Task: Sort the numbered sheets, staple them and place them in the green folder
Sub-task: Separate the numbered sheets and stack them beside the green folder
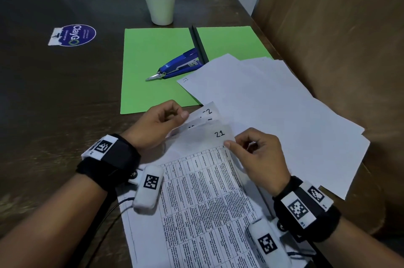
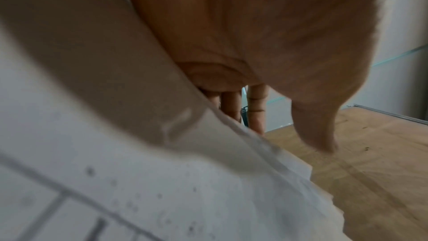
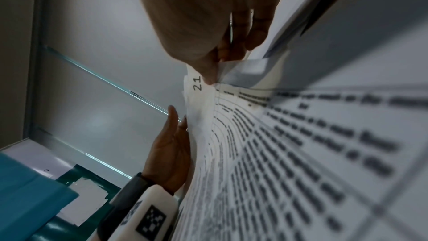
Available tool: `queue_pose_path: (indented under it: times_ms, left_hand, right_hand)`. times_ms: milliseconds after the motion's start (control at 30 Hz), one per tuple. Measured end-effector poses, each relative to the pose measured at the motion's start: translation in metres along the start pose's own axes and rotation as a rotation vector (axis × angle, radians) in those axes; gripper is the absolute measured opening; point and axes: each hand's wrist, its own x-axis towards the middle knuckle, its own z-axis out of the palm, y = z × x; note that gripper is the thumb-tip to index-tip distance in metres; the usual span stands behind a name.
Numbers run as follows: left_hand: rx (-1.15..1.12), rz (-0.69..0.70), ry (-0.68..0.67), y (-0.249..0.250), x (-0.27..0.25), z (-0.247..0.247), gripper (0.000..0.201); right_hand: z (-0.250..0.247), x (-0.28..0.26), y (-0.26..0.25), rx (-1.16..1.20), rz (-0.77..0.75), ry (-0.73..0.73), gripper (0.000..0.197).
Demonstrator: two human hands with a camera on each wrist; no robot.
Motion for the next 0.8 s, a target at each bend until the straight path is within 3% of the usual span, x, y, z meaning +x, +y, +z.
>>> queue_pose_path:
  times_ms: [100,300,367,433,600,667,733,800]
  left_hand:
    - [0.136,0.014,-0.03,-0.002,0.001,-0.003,0.033]
    - [0.192,-0.016,0.022,-0.009,0.003,-0.001,0.019]
    - [0.266,-0.019,0.03,-0.011,0.004,-0.004,0.019]
    - [0.286,-0.011,0.041,-0.01,0.004,-0.003,0.019]
    - [0.367,0.042,0.022,-0.006,0.002,-0.003,0.013]
    - [0.36,0.033,-0.018,-0.004,0.001,-0.003,0.014]
    - [0.327,0.012,-0.037,-0.003,0.0,-0.002,0.021]
    - [0.305,-0.008,-0.04,-0.003,-0.001,-0.001,0.03]
  right_hand:
    - [0.0,0.001,0.003,-0.028,-0.035,-0.005,0.024]
    - [0.002,-0.003,-0.002,0.106,-0.179,-0.012,0.02]
    - [0.002,-0.004,-0.005,0.13,-0.189,-0.028,0.011]
    - [0.002,-0.006,-0.008,0.147,-0.148,-0.084,0.006]
    - [0.001,-0.009,-0.018,0.297,0.089,-0.249,0.026]
    - [0.003,-0.005,-0.015,0.241,0.141,-0.167,0.014]
    - [0.004,-0.001,-0.004,0.11,0.158,-0.07,0.023]
    - [0.003,0.001,-0.001,0.022,0.169,-0.049,0.02]
